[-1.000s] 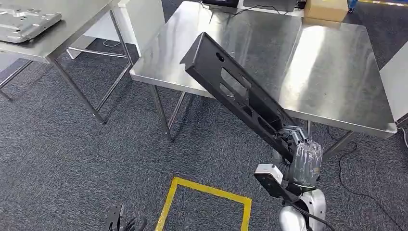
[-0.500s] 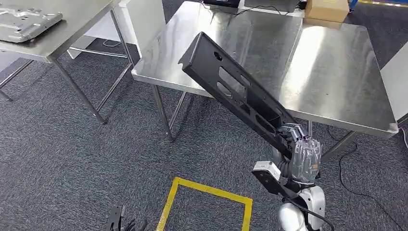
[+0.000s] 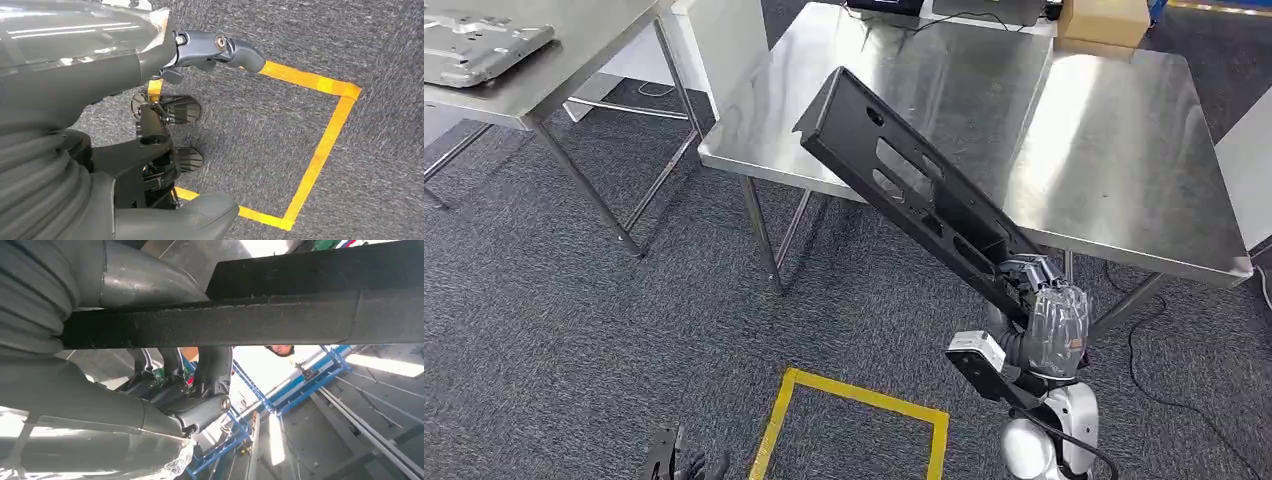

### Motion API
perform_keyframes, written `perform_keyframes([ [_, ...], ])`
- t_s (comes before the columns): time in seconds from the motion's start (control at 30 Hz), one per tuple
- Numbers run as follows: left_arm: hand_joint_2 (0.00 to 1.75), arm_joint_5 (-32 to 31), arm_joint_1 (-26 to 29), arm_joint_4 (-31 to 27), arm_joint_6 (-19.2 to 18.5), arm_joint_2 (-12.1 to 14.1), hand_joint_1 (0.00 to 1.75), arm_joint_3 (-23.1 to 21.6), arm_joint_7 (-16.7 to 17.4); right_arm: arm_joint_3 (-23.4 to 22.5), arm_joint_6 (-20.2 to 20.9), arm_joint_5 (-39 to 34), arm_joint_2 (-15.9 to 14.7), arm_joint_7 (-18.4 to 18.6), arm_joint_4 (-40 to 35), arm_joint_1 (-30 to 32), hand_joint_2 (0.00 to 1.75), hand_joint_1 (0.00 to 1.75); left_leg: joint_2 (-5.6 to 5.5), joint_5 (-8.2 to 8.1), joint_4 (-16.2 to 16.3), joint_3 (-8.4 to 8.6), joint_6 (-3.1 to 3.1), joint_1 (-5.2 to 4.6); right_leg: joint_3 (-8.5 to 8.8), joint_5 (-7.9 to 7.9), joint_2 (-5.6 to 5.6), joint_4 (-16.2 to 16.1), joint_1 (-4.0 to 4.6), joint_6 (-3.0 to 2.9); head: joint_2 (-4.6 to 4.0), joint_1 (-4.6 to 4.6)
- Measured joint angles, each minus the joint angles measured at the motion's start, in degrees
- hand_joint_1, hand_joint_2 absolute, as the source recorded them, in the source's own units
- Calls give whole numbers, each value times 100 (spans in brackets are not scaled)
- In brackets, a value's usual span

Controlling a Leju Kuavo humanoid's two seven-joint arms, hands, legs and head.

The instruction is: Take the parts from the cabinet and place them on the table.

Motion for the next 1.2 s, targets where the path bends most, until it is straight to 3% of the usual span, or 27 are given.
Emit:
perform_keyframes([
  [0.07, 175, 28, -1, 0, 15, 4, 0, 0, -2, 0, 4, 17, 22, 2, 11, -30, 175, 175, 1, -2, 8, -14, 40, -19, 1, 10, -1, -11, -11, 23, 0, 2],
  [0.1, 175, 33, -2, 0, 17, 4, 0, 0, -2, 0, 9, 20, 37, 2, 11, -56, 175, 175, 1, 7, -27, -8, 71, -25, 11, 16, 0, -37, -7, 65, 0, 0],
  [0.13, 175, 33, -6, 0, 17, -7, 0, 0, -4, 0, 11, 24, 50, 0, 11, -81, 175, 175, 6, 83, -149, 69, 119, 64, -15, -9, -10, -14, 37, 86, 0, 0],
  [0.17, 175, 35, -10, 0, 17, -11, 0, 2, -9, 0, 13, 26, 48, 0, 13, -90, 175, 175, 29, 99, -199, 106, 133, 54, -82, -93, -3, 139, 11, 80, 0, 13],
  [0.2, 175, 35, -20, -2, 17, -9, 0, 2, -11, 2, 15, 28, 48, 0, 15, -116, 175, 175, 33, 115, -202, 113, 163, 70, -238, -257, 3, 478, -1, 59, 0, 39],
  [0.27, 175, 35, -17, -2, 17, -18, 0, 4, -13, 0, 20, 31, 46, 0, 39, -134, 175, 175, 31, 113, -200, 108, 161, 72, -700, -594, 6, 1420, -35, 66, 0, 50],
  [0.3, 175, 35, -13, 0, 17, -17, 0, 4, -11, 0, 20, 31, 46, 2, 59, -131, 175, 175, 29, 109, -197, 105, 155, 75, -886, -672, 5, 1764, -58, 104, 0, 50],
  [0.33, 175, 35, -11, 0, 15, -18, 0, 4, -11, 0, 20, 31, 46, 2, 81, -131, 175, 175, 26, 99, -195, 111, 140, 84, -933, -632, 4, 1793, -93, 157, 0, 55],
  [0.37, 175, 35, -11, 0, 15, -17, 0, 7, -11, 0, 20, 31, 33, 2, 94, -136, 175, 175, 19, 83, -187, 127, 114, 106, -806, -470, 1, 1502, -130, 247, 0, 50],
  [0.43, 175, 35, -12, -2, 13, -20, 0, 7, -11, 0, 20, 31, 31, 2, 107, -139, 175, 175, 11, 31, -152, 163, 33, 165, -359, -59, -29, 570, -188, 417, 0, 50],
  [0.47, 175, 33, -12, -2, 9, -3, 0, 7, -11, 0, 20, 31, 28, 2, 118, -143, 175, 175, 8, -14, -127, 174, -42, 147, -112, 97, -134, 10, -229, 490, 0, 79],
  [0.5, 175, 33, -16, -2, 11, -2, 0, 7, -2, 2, 20, 35, 28, 2, 133, -162, 175, 175, 9, -38, -101, 143, -100, 127, -42, 65, -59, -11, -150, 422, 0, 127],
  [0.53, 175, 31, -18, -2, 15, -7, 0, 7, 4, -4, 17, 55, 24, 2, 135, -159, 175, 175, 7, -23, -113, 144, -124, 125, -74, 60, -31, 1, -164, 324, 0, 89],
  [0.6, 175, 22, -17, -2, 17, -13, 0, 7, 31, -15, -7, 138, 6, 39, 160, -165, 175, 175, 19, 5, -199, 193, -173, 157, -77, 51, -9, -1, -116, 261, 0, 63],
  [0.63, 175, 11, -25, -2, 15, -20, 0, 4, 35, -20, -18, 170, 0, 46, 159, -195, 175, 175, 28, -29, -206, 213, -219, 184, -35, 67, 18, -60, -148, 192, 0, 59],
  [0.67, 175, -11, -40, -2, 15, -13, 0, 2, 44, -31, -24, 199, 0, 63, 160, -217, 175, 175, -34, -96, -119, 156, -222, 202, 12, 67, 30, -98, -172, 127, 0, 28],
  [0.7, 175, -11, -52, -2, 15, -9, 0, 2, 46, -42, -28, 208, 0, 66, 160, -252, 175, 175, -94, -252, 177, 34, -209, 192, 38, 47, 33, -106, -168, 88, 0, 11],
  [0.77, 175, -11, -50, -2, 11, -9, 0, 0, 59, -44, -39, 214, 2, 66, 160, -284, 175, 175, -174, -679, 1231, -526, -208, 182, 62, 21, 38, -106, -145, 13, 0, -11],
  [0.8, 175, -13, -42, -2, 9, -9, 0, 0, 61, -46, -42, 221, 2, 66, 164, -283, 175, 175, -179, -757, 1613, -769, -206, 183, 73, 5, 48, -106, -131, -4, 0, -7],
  [0.83, 175, -11, -37, -2, 11, -9, 0, 0, 61, -48, -42, 221, 0, 72, 177, -283, 175, 175, -179, -714, 1729, -894, -201, 184, 87, -4, 68, -104, -126, -13, 0, -7],
  [0.87, 175, -11, -36, -2, 11, -7, 0, 2, 61, -46, -42, 223, 2, 72, 181, -282, 175, 175, -177, -521, 1569, -885, -193, 187, 108, -17, 88, -103, -128, -24, 0, -9],
  [0.93, 175, -11, -39, -2, 15, 4, 0, 0, 61, -46, -42, 225, 7, 72, 188, -286, 175, 175, -178, 77, 671, -524, -188, 201, 171, -70, 130, -85, -160, 19, 0, -7],
  [0.97, 175, -11, -38, -2, 15, 9, 0, 2, 61, -46, -42, 225, 9, 72, 188, -287, 175, 175, -187, 296, 176, -314, -199, 219, 185, -111, 149, -59, -163, 68, 0, -15],
  [1.0, 175, -13, -46, 2, 13, -13, 0, 0, 61, -48, -42, 225, 9, 72, 188, -292, 175, 175, -244, 161, 65, -244, -238, 200, 157, -145, 168, -25, -89, 121, 0, -42],
  [1.07, 175, -18, -52, 0, 13, -4, 0, 2, 70, -48, -52, 225, 13, 79, 188, -309, 175, 175, -254, 146, 91, -263, -157, 163, 132, -138, 187, -34, -86, 164, 0, -13],
  [1.13, 175, -17, -53, 0, 13, -9, 0, 2, 70, -48, -52, 225, 7, 81, 190, -304, 175, 175, -253, 147, 88, -251, -46, 129, 150, -147, 193, -71, -142, 222, 0, -17],
  [1.2, 175, -17, -61, -2, 13, -9, 0, 2, 70, -44, -55, 238, 7, 81, 190, -321, 175, 175, -238, 143, 73, -219, 44, 134, -28, -300, 77, 272, -152, 212, 0, 20],
])
